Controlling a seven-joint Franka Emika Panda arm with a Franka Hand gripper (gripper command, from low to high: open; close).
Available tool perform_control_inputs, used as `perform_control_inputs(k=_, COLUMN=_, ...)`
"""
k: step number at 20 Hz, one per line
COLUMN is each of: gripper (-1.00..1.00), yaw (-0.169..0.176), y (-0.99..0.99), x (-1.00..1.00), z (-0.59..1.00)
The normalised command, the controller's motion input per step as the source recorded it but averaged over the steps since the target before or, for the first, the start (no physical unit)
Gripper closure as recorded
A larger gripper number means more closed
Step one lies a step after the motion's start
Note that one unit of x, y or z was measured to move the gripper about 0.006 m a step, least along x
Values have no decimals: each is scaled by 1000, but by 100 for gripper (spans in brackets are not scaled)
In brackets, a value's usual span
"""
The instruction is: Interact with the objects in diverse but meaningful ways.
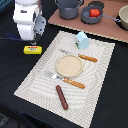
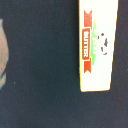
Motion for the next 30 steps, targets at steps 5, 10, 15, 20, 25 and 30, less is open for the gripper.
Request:
perform_control_inputs(k=5, gripper=-100, yaw=8, y=-307, x=200, z=-52)
perform_control_inputs(k=10, gripper=-100, yaw=14, y=-95, x=118, z=-180)
perform_control_inputs(k=15, gripper=-100, yaw=27, y=-2, x=0, z=-290)
perform_control_inputs(k=20, gripper=-100, yaw=21, y=-23, x=0, z=-289)
perform_control_inputs(k=25, gripper=-100, yaw=19, y=-5, x=0, z=-290)
perform_control_inputs(k=30, gripper=-100, yaw=19, y=0, x=-1, z=-341)
